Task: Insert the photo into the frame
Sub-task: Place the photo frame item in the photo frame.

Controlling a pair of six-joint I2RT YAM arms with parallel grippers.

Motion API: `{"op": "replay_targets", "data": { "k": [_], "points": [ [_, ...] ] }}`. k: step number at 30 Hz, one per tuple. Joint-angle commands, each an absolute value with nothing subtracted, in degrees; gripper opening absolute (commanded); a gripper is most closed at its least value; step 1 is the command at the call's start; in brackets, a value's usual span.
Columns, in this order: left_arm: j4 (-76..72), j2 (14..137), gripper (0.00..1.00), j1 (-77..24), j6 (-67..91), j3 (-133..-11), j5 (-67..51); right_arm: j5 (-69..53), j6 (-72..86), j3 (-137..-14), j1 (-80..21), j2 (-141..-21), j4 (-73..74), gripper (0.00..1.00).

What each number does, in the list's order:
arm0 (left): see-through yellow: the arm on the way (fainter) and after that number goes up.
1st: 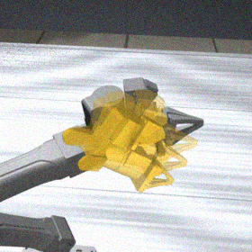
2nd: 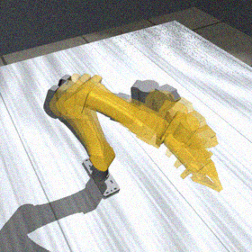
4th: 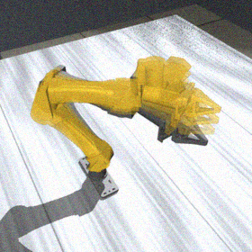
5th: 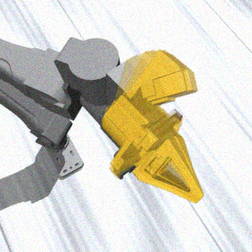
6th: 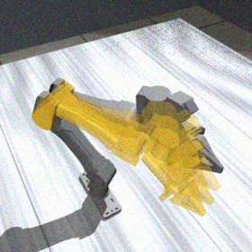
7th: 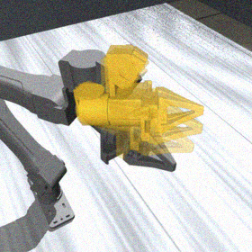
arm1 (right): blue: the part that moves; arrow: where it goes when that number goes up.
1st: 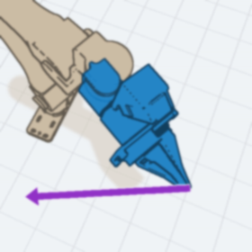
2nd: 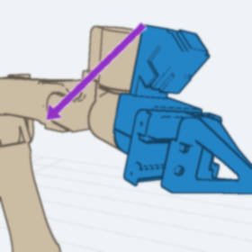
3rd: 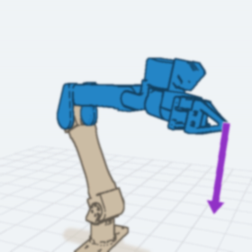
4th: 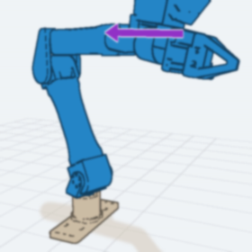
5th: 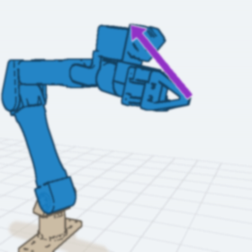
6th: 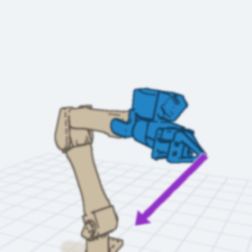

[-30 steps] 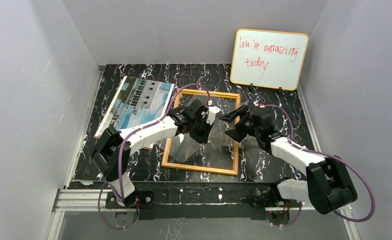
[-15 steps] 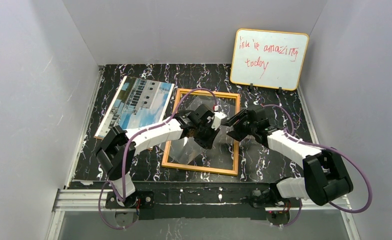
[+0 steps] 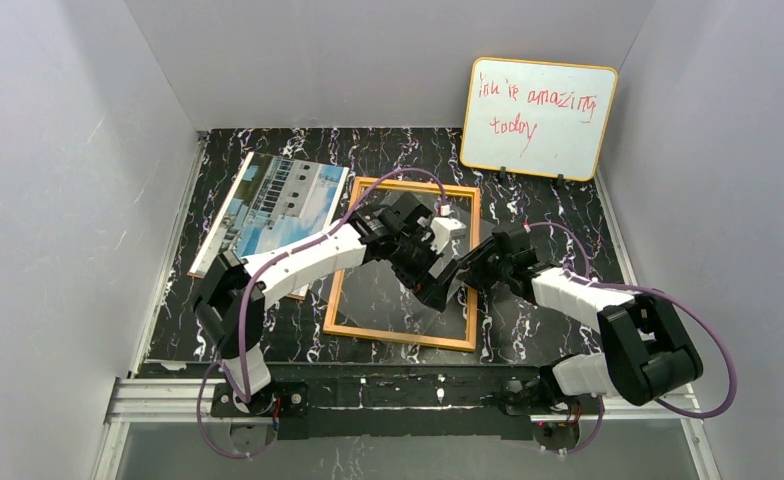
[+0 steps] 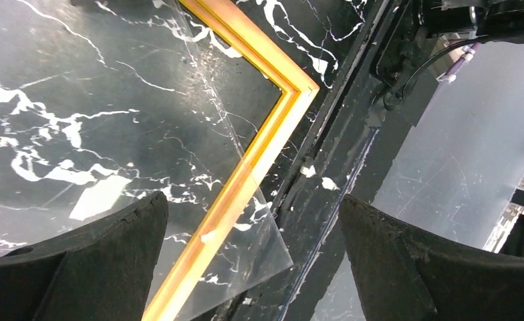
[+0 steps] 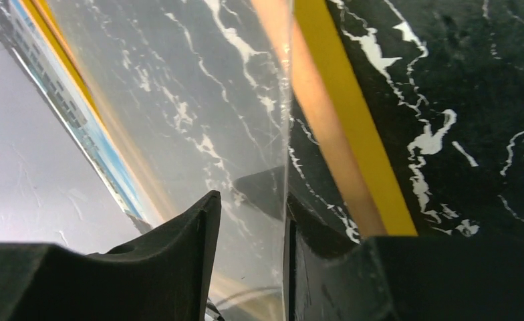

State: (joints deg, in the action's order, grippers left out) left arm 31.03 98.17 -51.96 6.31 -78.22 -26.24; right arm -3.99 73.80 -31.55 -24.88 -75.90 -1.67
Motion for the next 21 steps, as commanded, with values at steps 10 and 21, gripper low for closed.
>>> {"op": "replay_targets", "data": {
  "k": [10, 21],
  "points": [
    [47.87, 101.15, 0.98, -20.01, -22.49, -88.98, -13.82, -6.39, 68.37, -29.94, -24.34, -77.9, -13.19, 0.07],
    [41.97, 101.25, 0.92, -17.12, -26.63, -80.2, -8.67, -37.18, 46.7, -46.07, -16.77, -89.24, -3.54, 0.01]
  ]
}}
